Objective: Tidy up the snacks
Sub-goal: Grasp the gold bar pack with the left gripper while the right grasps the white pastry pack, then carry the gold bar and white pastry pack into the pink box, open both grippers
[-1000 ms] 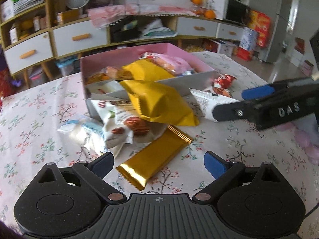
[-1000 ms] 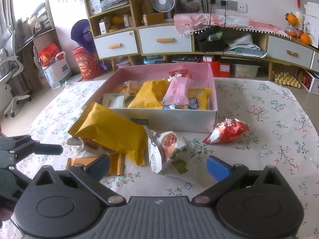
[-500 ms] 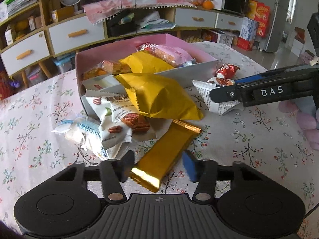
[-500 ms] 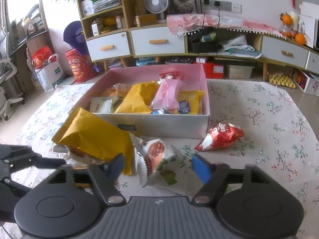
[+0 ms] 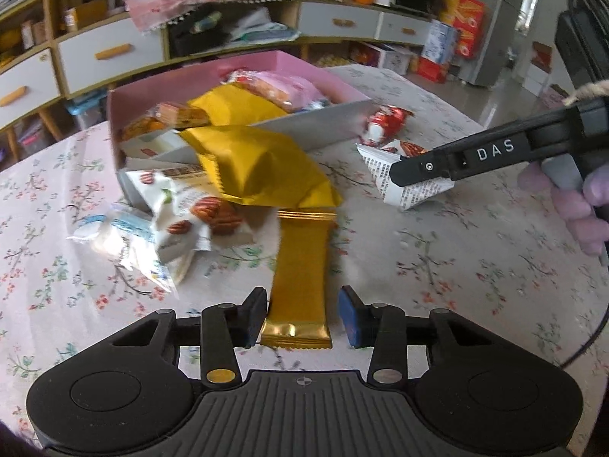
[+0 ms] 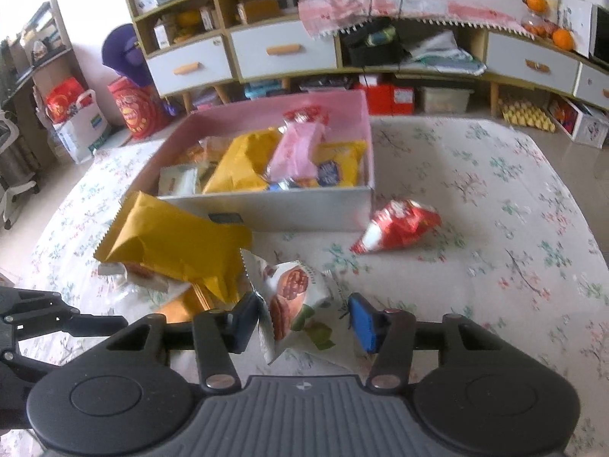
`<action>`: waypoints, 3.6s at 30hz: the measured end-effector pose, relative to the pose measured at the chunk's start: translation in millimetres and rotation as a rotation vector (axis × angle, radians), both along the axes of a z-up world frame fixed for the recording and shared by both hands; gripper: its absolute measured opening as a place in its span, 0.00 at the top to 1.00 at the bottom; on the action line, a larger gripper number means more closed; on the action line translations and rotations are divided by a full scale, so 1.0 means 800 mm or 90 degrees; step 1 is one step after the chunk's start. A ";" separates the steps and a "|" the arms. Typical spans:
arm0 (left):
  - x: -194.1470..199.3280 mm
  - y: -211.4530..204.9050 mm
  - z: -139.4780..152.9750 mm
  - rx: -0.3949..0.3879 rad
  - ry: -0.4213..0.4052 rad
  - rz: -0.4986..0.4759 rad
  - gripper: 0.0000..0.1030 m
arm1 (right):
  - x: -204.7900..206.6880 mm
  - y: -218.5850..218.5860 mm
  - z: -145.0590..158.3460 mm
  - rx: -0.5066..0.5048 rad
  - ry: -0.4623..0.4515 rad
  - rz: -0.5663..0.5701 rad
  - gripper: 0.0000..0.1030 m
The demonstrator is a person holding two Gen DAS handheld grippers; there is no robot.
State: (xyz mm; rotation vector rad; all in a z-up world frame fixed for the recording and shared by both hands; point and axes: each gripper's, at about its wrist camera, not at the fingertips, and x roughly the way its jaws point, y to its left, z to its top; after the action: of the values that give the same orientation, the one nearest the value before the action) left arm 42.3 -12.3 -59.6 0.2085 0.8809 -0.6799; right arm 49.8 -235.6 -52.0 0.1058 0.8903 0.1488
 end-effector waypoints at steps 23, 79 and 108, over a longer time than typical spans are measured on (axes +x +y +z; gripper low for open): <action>0.011 -0.036 -0.006 0.049 0.003 0.122 0.62 | 0.006 -0.010 -0.017 0.030 0.041 -0.023 0.40; 0.110 -0.024 0.098 -0.070 0.005 0.268 0.75 | 0.121 -0.066 0.041 0.274 0.013 -0.145 0.67; 0.265 -0.058 0.036 -0.052 -0.047 0.353 0.70 | 0.186 -0.102 -0.002 0.365 -0.083 -0.122 0.58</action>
State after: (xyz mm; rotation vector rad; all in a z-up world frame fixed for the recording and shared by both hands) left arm 254.4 -59.0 -31.0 -0.0854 0.7895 -0.1884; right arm 198.4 -317.0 -53.8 0.7058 0.6824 0.2260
